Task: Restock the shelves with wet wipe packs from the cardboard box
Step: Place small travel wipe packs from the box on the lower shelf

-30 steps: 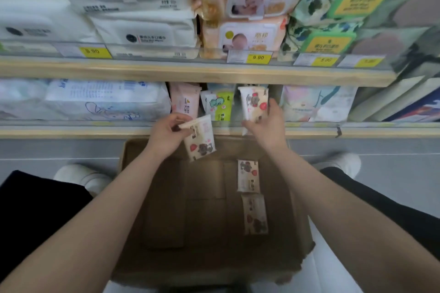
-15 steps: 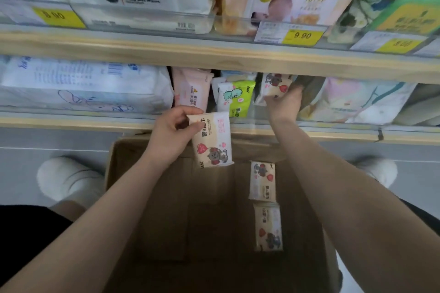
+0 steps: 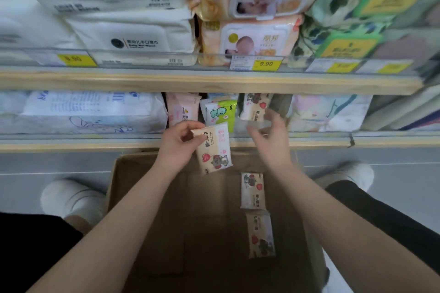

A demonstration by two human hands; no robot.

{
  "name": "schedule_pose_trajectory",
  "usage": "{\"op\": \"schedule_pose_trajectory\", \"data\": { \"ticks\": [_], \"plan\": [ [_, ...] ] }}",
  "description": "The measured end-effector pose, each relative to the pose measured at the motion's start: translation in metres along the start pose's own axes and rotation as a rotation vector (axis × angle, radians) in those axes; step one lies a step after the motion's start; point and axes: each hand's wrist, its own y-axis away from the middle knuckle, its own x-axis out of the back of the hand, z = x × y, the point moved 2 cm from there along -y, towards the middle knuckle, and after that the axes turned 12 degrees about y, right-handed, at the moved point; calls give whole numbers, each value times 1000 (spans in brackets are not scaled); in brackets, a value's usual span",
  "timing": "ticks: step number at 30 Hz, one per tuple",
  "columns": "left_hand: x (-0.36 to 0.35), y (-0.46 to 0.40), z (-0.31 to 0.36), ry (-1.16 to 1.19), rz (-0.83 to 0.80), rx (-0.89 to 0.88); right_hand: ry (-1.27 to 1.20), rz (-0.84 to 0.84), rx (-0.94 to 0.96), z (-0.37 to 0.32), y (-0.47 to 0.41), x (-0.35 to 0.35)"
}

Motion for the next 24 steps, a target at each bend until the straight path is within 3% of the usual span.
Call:
{"op": "schedule_pose_trajectory", "data": {
  "ticks": [6,14,17,20,24],
  "plan": [
    [-36,13,22,-24,-50,-115,65,-129,171,-17,66,10],
    [-40,20,27,-89,-116,-143,-13,25,85,-18,54,8],
    [-16,14,14,-529,-181,-229,-47,98,41,-14,25,7],
    [13,10,-16,-1060,-313,-179,-32,101,-79,-7,-6,-3],
    [27,9,-50,-1301,-374,-274,5,113,-176,8,-36,-27]
  ]
}}
